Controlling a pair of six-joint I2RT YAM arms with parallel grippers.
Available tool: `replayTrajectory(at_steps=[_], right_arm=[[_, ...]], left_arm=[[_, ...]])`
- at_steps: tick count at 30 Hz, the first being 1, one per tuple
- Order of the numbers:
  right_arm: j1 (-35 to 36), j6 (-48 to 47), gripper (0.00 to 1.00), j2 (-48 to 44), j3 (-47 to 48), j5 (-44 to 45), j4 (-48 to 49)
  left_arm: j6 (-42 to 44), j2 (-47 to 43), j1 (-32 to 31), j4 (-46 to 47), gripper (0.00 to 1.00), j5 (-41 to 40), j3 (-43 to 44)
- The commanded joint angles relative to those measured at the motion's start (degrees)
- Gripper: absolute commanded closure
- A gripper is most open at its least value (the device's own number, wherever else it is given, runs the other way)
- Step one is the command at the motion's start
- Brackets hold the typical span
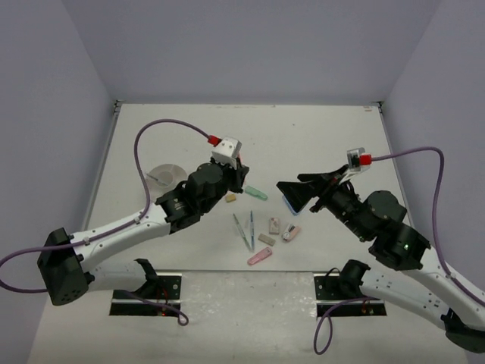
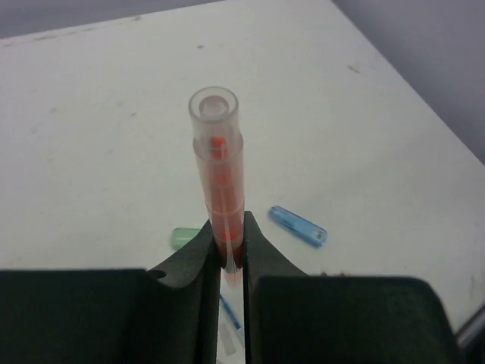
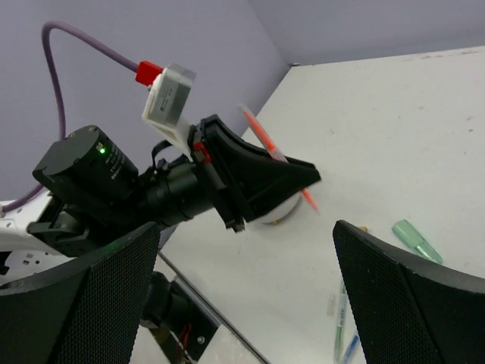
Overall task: Sort the stationery into containers
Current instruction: Place the pen in the storage box.
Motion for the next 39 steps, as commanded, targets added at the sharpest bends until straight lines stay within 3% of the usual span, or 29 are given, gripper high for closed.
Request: replayTrajectory(at_steps=[1,4,8,13,18,31,39], right_arm=[[0.21,-0.71,0.01,-3.03,-0.31,10.0,-7.98],[0.14,-0.21,0.01,-3.97,-2.14,9.54,-7.98],[0.12,-0.24,0.01,-3.56,-4.38,8.37,-7.98],[0.12,-1.04,0.01,-5.26,-6.65,7.76,-7.91],[0.12,-1.94,0.01,-5.01,-7.8,6.23,-7.91],[-0.15,-2.53,0.01,-3.74,-9.11,5.21,-7.45],[-0.39,-2.77,0.01,-2.32,-9.3,4.44,-6.5]], left_arm=[[-9.18,-1.19,5.7,-12.43,1.0,-25.08,6.08],[-18.2,-2.01,13.35,-21.0,1.0,-34.46,7.31],[-28.33,-2.57,24.48,-29.93,1.0,-37.65,8.11],[-33.12,-2.74,28.86,-32.94,1.0,-43.08,5.5],[-28.66,-4.17,31.94,-18.95,1.0,-42.45,-2.36],[-30.75,-3.45,31.94,-10.62,0.99,-39.84,-12.51],[-29.32,-4.53,31.76,-9.2,0.49,-34.59,-13.16]])
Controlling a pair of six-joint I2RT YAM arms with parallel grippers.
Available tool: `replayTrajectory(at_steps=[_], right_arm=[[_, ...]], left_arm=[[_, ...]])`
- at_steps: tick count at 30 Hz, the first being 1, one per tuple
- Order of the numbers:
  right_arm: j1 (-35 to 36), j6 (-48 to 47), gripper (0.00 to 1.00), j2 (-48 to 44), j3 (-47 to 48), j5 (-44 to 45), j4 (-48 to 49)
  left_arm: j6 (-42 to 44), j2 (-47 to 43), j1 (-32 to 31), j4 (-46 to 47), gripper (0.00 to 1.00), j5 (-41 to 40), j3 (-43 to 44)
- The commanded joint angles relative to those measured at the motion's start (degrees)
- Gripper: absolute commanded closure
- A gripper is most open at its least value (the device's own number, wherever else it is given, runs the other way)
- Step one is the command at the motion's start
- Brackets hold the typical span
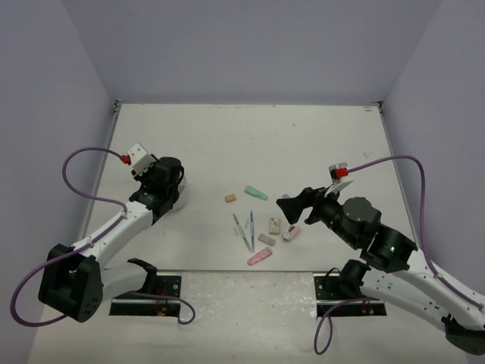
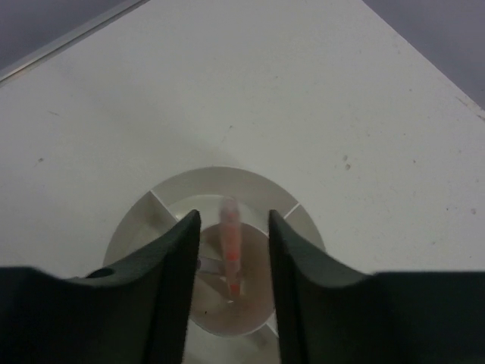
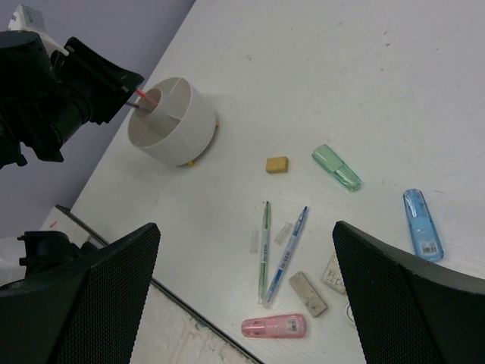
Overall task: Sort the stationery into containers
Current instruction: Place the pen in the storage box.
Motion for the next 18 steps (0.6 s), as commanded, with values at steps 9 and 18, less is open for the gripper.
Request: replayTrajectory(at_steps=[9,18], right_arm=[[-0.72,-0.79,0.01,5.91,-0.23,-2.52,3.26],[-2.96,2.34,0.02,16.29,0.24,-2.39,3.17]], left_arm=[[4.9,-7.44,-0.35,3.62,0.15,7.44,3.55],[13.16,-4.05,-10.28,-5.14,0.0,13.74,17.78]])
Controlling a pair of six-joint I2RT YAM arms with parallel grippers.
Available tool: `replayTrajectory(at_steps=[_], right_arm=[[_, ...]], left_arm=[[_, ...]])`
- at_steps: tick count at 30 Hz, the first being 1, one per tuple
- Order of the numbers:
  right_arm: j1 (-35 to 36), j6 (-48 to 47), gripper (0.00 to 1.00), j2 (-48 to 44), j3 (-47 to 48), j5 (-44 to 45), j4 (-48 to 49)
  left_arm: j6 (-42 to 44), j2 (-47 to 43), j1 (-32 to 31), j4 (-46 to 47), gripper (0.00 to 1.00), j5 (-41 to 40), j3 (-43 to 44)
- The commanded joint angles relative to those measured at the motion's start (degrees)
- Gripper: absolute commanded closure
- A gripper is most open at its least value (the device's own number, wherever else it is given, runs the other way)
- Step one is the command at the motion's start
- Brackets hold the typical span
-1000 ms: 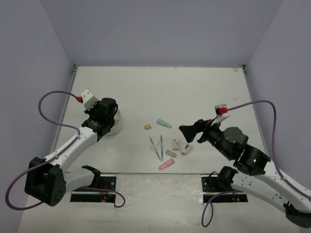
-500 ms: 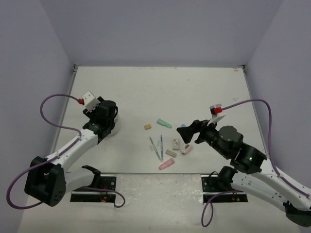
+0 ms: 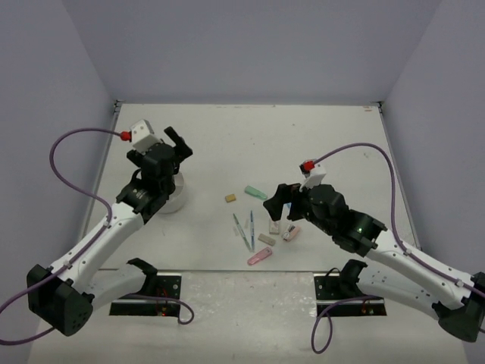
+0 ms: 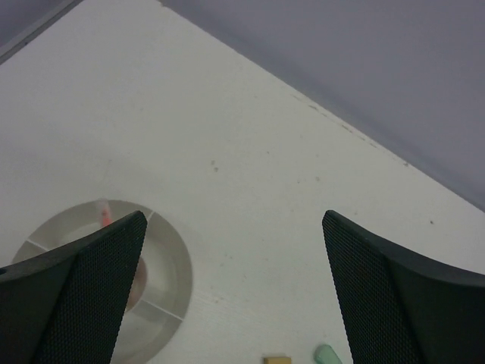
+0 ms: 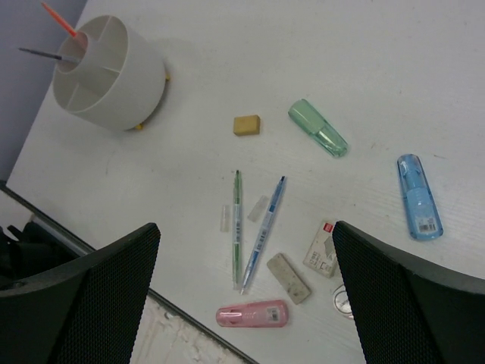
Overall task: Sort the stationery into containers
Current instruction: Place the pen in the storage box, then pick up the pen from the center of the board.
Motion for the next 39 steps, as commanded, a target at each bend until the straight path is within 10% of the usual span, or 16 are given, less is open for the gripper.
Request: replayTrajectory(at_steps=[1,10,21,39], right_arm=[[-1.6,2.69,0.02,3.71,0.29,0.26,1.44],[-9.63,6.1,0.14,0.89,-3.31,0.05,-0.91],[-6.43,5.37,0.49,8.61,-0.38,-1.6,-6.28],[6.62,14.44,0.62,39.35,15.56,3.47,-10.32]], left_arm=[[3.6,5.51,-8.93,-8.23,0.0,0.43,10.59],[-24.55,20.15,-26.63,-26.71,0.0,-6.49,15.25],[-37.12,23.5,-30.18,-37.44,0.11,-2.0,15.65],[-15.4,2.21,-30.18,-40.96,0.0,-1.4,11.42]])
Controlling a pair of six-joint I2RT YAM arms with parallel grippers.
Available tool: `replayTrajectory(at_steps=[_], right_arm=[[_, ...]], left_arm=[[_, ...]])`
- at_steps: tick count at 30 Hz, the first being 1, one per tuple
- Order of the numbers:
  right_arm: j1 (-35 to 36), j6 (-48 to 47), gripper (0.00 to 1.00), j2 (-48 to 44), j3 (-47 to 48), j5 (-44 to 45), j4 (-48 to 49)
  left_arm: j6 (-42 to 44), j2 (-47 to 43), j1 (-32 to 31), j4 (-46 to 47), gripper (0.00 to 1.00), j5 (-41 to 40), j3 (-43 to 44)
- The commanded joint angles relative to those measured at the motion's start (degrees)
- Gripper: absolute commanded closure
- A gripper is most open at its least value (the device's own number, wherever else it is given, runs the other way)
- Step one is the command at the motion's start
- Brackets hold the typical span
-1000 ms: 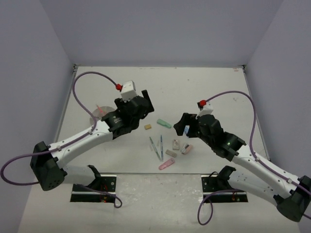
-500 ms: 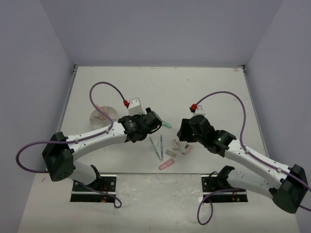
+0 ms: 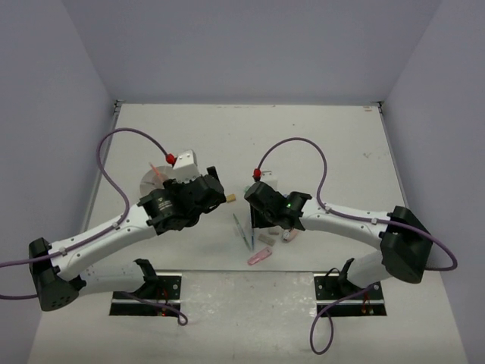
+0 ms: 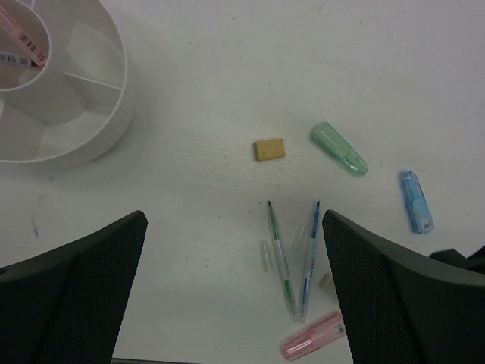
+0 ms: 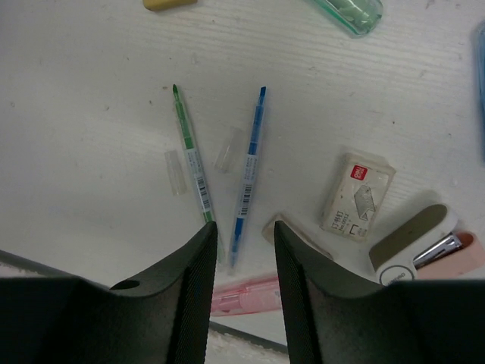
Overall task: Sort the stationery into containers
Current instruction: Pick up the pen from the center of the board.
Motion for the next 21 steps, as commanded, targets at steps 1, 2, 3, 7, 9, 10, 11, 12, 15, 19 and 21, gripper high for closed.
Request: replayTrajectory(at_steps=[1,2,3,7,9,10,11,12,15,19,21], right_arm=[[0.47,2.5,0.62,4.27,3.26,0.72,-0.35],[0.64,2.49,0.62,5.22,3.8,0.27,-0.27],[0.78,2.36,0.62,6.89,4.54,-0.27,-0.4],[1.16,2.74,0.63,11.08,6.39,-0.31,-1.58],[1.46,3.2,0.64,12.73,7.08,0.34,-2.19],[1.6,3.29,0.65,13.27,7.35,0.49,-2.29],[1.62,3.4,0.66,13.34,7.38,0.77,-2.48],[1.87,3.65,0.68,14.08,7.71,1.27,-2.81],[1.95,4.07,0.69,15.18,8.05,1.79,-3.07],[1.86,4.12,0.72,16.12,7.85,2.16,-3.04],[1.92,3.91,0.72,16.71,8.0,2.23,-2.96]], left_arm=[[10.51,-6.56,-0.07,-0.37,0.0,0.26,-1.39],[11.73,-9.25,-0.07,-0.6,0.0,0.26,-1.67],[12.8,-10.4,-0.07,-0.4,0.0,0.19,-2.21],[14.83,-17.5,-0.07,0.35,0.0,-1.54,-4.18],[15.99,-20.07,-0.07,0.74,0.0,-2.2,-5.4],[16.49,-20.72,-0.07,0.97,0.01,-2.29,-5.85],[16.53,-21.08,-0.07,1.14,0.01,-2.38,-5.88],[16.94,-21.4,-0.07,1.24,0.01,-2.38,-6.3],[17.62,-20.67,-0.07,1.82,0.01,-2.21,-6.81],[18.08,-18.55,-0.07,2.02,0.01,-1.76,-7.0],[18.08,-17.67,-0.07,1.96,0.01,-1.67,-6.91]])
